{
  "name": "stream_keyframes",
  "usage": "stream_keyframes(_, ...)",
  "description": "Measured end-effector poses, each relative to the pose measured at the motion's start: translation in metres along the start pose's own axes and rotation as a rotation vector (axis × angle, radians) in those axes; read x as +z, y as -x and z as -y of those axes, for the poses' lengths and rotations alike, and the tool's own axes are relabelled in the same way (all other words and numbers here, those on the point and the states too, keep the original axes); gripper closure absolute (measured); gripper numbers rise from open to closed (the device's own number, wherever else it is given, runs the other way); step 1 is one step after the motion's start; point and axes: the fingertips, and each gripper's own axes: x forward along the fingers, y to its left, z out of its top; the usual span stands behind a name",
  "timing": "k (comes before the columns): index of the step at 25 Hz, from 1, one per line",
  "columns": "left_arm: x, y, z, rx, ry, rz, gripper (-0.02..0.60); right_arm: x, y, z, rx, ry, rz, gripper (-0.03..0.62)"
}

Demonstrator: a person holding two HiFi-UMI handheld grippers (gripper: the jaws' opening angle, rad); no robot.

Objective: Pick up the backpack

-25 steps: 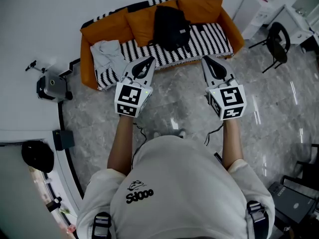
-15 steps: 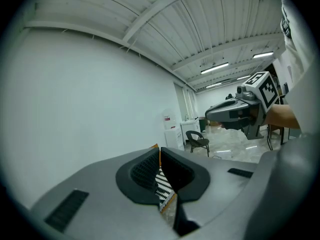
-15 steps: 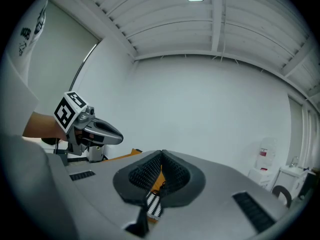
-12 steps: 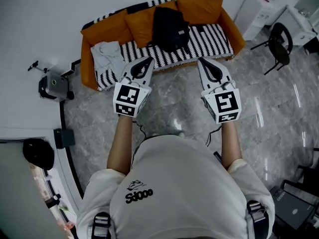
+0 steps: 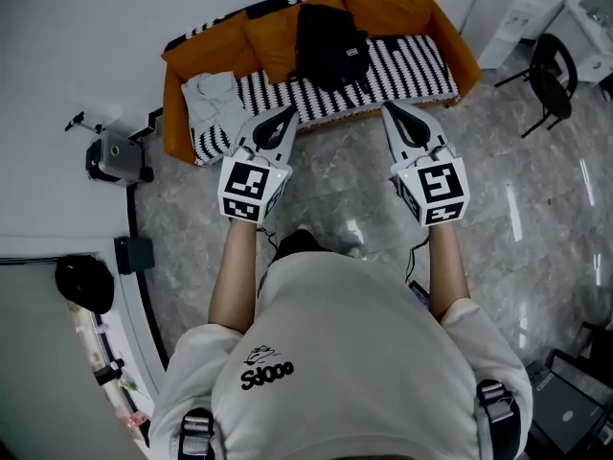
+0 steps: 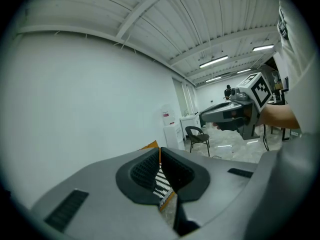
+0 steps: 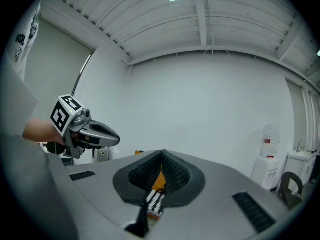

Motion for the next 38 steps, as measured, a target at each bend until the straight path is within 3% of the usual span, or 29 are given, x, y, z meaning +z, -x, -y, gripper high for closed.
stream_keyframes(13, 0.004, -0.025, 0.001, -0.015, 0.022, 0.044, 0.554, -0.006, 0.005, 0.025, -0.057, 0.031, -0.019, 0.560)
stream_keyframes(20, 0.000, -0.134, -0.122, -0.028, 0.033, 0.044, 0.554, 0.001, -0.137, 0.088, -0.065, -0.025, -0.041, 0.560)
stream_keyframes(25, -0.001, -0.171, -0.189, -0.038, 0.053, 0.053, 0.554, 0.014, -0.206, 0.109, -0.088, -0.039, -0.052, 0.559)
stream_keyframes(38, -0.011, -0.237, -0.287, -0.087, 0.060, 0.077, 0.554, 0.020, -0.333, 0.128, -0.098, 0.010, -0.132, 0.560)
